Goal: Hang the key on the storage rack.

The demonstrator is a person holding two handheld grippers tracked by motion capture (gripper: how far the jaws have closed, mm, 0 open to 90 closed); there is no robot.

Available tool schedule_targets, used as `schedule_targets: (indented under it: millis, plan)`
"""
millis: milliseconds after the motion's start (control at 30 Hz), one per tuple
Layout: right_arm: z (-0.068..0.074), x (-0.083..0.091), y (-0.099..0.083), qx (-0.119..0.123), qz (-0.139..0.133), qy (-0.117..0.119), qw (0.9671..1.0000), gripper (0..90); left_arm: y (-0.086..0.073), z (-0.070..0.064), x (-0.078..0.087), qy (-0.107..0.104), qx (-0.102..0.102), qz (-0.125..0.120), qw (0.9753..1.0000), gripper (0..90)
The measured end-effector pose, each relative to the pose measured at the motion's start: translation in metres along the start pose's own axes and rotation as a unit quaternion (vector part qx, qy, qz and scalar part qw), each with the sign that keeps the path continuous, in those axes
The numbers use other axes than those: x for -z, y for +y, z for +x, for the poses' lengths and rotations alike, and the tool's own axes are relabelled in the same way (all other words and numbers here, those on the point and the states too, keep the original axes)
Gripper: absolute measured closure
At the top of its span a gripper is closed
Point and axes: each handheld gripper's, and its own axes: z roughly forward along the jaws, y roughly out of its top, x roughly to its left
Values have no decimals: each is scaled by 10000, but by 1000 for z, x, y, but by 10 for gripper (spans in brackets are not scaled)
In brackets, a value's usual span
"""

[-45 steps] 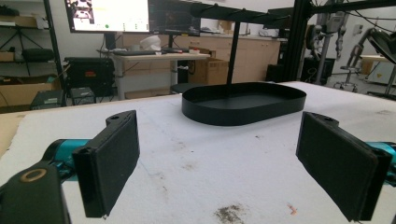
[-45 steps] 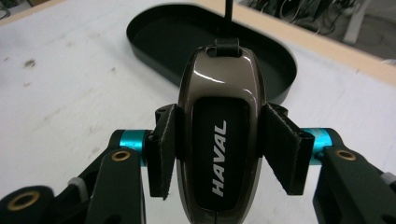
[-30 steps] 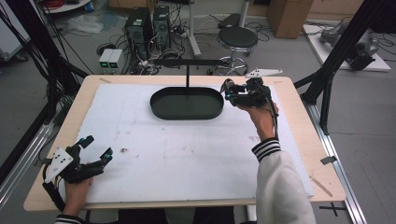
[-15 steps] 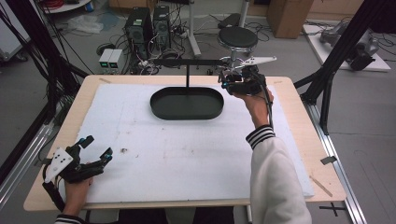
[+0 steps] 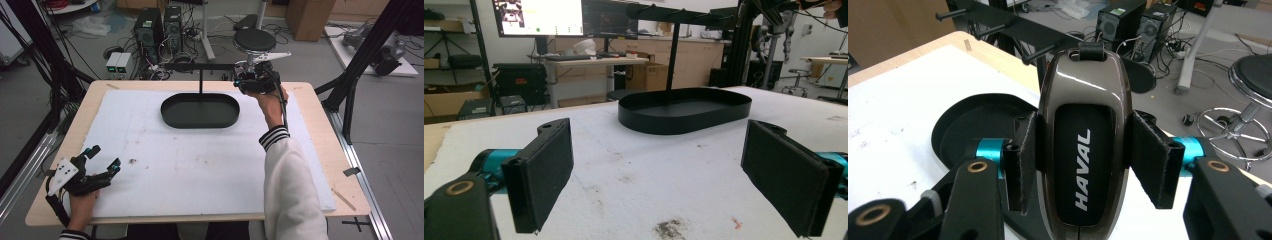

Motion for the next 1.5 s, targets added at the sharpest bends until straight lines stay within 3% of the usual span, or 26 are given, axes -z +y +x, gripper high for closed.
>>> schedule_targets:
  millis: [667, 1033, 1500]
  plan:
    - [-4, -12, 8, 29, -15, -123, 9999, 480, 0, 1, 0, 12, 16, 21, 10000, 139]
    - [-6, -16, 20, 168, 1, -204, 9997, 480, 0, 1, 0, 14, 13, 29, 10000, 139]
    - [-18, -17, 15, 267, 144, -428, 9986, 479, 0, 0, 0, 9, 4, 9, 10000, 139]
